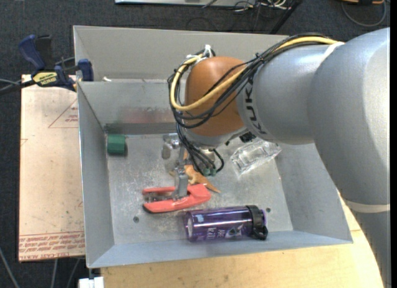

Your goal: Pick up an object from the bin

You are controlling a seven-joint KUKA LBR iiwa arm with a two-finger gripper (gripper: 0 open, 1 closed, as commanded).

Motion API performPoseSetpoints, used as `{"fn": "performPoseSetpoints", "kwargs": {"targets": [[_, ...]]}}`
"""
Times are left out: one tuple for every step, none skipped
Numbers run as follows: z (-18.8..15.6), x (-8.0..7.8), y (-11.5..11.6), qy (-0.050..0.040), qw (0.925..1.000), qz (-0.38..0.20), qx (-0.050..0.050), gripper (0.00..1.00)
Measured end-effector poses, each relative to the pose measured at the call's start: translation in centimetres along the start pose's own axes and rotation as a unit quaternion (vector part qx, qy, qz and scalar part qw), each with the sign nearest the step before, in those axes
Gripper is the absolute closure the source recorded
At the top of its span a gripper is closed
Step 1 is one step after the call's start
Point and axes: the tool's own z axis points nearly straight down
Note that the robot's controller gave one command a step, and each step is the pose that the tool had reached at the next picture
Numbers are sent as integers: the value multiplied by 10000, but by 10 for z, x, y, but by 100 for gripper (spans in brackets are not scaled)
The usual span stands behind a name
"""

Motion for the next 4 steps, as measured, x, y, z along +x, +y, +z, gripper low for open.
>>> {"fn": "performPoseSetpoints", "kwargs": {"targets": [[24,24,-13,21,10000,72,13,0],[31,16,-24,-131,9973,727,-38,100],[31,16,-24,-131,9973,726,-39,100],[-6,15,-21,-16,9974,721,-11,100]]}}
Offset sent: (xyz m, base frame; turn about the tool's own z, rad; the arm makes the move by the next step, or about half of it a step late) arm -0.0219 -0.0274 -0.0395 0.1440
